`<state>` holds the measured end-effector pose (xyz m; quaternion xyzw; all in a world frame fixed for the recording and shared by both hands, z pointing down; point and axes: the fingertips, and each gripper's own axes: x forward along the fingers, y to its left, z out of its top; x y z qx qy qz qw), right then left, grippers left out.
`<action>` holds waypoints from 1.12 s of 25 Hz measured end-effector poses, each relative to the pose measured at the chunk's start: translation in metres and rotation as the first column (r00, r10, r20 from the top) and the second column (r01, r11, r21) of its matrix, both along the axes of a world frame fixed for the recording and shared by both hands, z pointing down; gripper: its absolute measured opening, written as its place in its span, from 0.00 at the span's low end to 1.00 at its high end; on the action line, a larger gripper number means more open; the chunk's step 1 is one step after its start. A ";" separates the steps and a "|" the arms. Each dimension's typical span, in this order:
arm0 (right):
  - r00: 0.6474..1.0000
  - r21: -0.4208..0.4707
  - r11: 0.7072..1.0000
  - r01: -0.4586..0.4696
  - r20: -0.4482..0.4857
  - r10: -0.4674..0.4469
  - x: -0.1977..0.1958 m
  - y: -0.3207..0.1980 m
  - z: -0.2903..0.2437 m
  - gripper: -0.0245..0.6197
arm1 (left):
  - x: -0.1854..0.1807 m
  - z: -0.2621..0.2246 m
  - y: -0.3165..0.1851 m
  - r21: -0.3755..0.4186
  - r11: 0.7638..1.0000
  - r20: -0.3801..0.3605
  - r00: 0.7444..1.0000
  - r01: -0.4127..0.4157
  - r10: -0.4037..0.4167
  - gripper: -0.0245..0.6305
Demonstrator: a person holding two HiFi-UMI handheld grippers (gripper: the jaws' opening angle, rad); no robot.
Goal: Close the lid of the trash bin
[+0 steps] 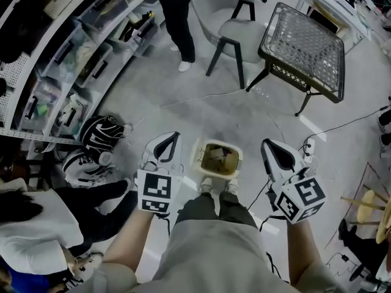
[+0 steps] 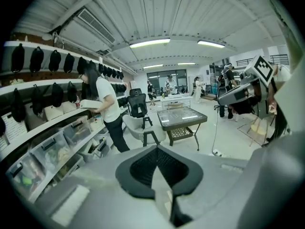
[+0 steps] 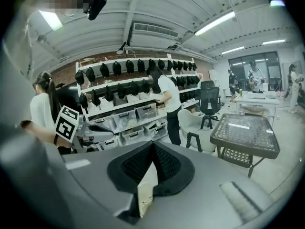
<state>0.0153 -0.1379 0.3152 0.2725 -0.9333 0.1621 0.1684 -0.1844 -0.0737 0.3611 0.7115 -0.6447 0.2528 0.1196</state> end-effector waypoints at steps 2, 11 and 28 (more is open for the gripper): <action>0.999 -0.021 0.999 0.031 -0.012 -0.031 -0.010 -0.003 0.019 0.04 | -0.007 0.023 0.002 -0.043 0.999 -0.011 1.000 0.025 -0.025 0.04; 0.988 -0.131 0.985 0.113 -0.088 -0.125 -0.036 -0.004 0.120 0.04 | -0.023 0.145 0.010 -0.232 0.969 -0.083 0.991 0.086 -0.108 0.04; 0.969 -0.345 0.936 0.069 -0.198 -0.145 -0.013 0.013 0.292 0.04 | 0.007 0.374 0.042 -0.573 0.820 -0.193 0.973 -0.004 -0.130 0.04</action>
